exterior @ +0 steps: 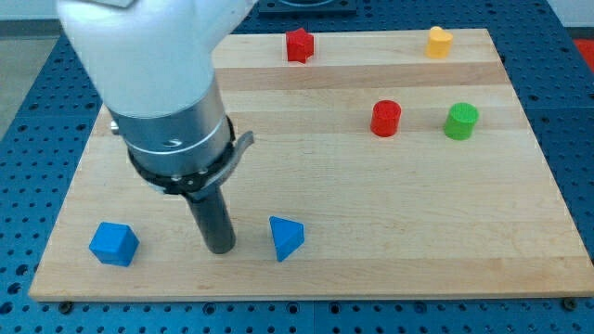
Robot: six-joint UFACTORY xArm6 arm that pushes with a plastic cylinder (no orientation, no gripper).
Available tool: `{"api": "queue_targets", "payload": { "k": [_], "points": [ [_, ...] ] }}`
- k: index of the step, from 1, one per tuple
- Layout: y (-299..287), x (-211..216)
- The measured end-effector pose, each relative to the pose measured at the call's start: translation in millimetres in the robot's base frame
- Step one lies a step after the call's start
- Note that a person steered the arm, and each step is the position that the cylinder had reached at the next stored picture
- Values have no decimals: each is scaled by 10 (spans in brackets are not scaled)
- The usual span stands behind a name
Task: Move the red circle to the bottom right of the board
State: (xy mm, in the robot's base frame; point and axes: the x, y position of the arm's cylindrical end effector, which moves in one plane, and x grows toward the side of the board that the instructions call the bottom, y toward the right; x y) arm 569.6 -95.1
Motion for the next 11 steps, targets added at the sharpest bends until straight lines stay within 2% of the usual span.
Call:
{"api": "queue_targets", "payload": {
  "k": [3, 5, 9, 11],
  "points": [
    [710, 0],
    [671, -165],
    [703, -1807],
    [1224, -2149]
  ]
}}
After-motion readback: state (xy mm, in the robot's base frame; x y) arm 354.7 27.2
